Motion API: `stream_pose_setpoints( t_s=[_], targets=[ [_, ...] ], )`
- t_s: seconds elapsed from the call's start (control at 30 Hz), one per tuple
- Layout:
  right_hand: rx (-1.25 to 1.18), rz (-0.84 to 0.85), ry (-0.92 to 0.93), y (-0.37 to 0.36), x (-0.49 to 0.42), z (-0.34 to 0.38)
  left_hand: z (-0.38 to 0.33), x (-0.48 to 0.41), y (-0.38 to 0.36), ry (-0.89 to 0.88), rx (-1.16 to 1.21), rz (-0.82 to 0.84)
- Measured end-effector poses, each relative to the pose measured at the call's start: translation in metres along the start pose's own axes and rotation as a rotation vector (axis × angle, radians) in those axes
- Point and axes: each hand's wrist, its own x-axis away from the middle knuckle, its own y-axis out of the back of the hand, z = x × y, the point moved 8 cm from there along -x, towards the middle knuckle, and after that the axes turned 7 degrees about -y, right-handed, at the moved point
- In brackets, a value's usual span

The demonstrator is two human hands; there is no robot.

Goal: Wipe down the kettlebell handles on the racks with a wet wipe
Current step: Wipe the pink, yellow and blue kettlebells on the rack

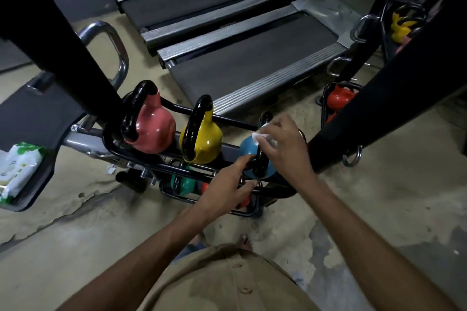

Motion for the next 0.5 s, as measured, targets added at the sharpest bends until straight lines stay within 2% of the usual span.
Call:
stream_pose_setpoints(
  t_s=[0.07,0.13,0.23,0.3,0.5],
  targets=[
    [-0.381,-0.149,-0.295,-0.002,0.021,-0.021,0.001,-0.002,0.002,0.006,-0.006,-0.026],
    [-0.709,-0.173,-0.554,-0.023,0.030,-0.036,0.001,-0.002,0.002,0.010,0.003,-0.039],
    [-1.251,-0.065,-0.959,-0.064,0.015,-0.053,-0.001,-0.002,0.002,0.006,-0.002,-0.047],
    [-1.551,0.045,-1.143,-0.080,0.005,-0.053,0.001,-0.002,0.001,0.014,0.009,-0.054],
    [-1.485,0.222,-1.163,-0.088,0.015,-0.056,0.002,0.005,-0.006,0.046,0.031,-0.065]
  ],
)
